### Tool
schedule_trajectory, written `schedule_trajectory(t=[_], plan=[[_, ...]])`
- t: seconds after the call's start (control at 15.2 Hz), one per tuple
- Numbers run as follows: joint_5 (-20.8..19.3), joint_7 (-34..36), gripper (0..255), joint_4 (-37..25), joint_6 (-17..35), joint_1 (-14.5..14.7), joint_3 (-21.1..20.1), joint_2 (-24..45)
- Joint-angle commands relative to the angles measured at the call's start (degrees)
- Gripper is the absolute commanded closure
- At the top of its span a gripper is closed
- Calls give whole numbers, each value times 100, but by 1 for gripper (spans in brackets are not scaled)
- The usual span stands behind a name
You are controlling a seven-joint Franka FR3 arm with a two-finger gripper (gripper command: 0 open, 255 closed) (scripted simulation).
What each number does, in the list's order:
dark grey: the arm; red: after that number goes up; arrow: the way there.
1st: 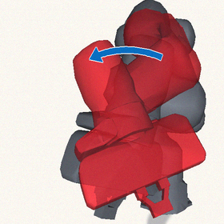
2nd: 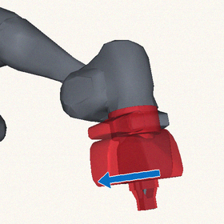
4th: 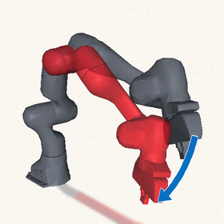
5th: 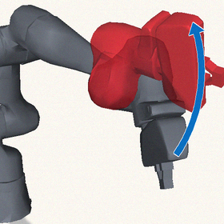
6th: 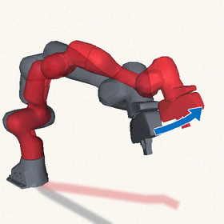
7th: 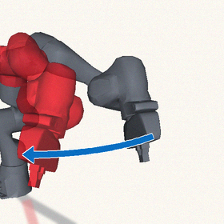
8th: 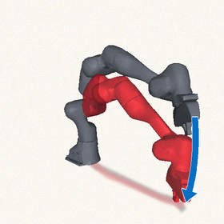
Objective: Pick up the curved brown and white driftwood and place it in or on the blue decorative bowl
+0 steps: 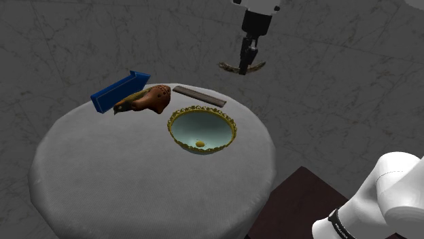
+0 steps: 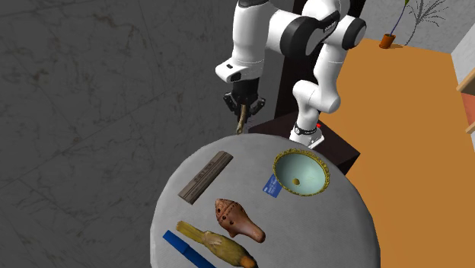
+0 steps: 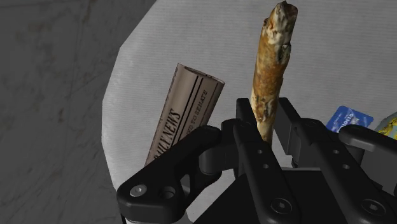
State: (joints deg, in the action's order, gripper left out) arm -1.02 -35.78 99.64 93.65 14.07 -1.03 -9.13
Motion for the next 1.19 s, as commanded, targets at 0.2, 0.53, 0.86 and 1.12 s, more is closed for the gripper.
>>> schedule_trajectory(t=[0.2, 0.53, 0.86, 1.12], plan=[[30, 548, 255, 94, -26, 228, -325, -107], [72, 1246, 255, 125, -30, 512, -746, -130], [87, 1959, 255, -13, -52, 797, -1176, 0], [55, 2541, 255, -247, -85, 1031, -1519, 218]])
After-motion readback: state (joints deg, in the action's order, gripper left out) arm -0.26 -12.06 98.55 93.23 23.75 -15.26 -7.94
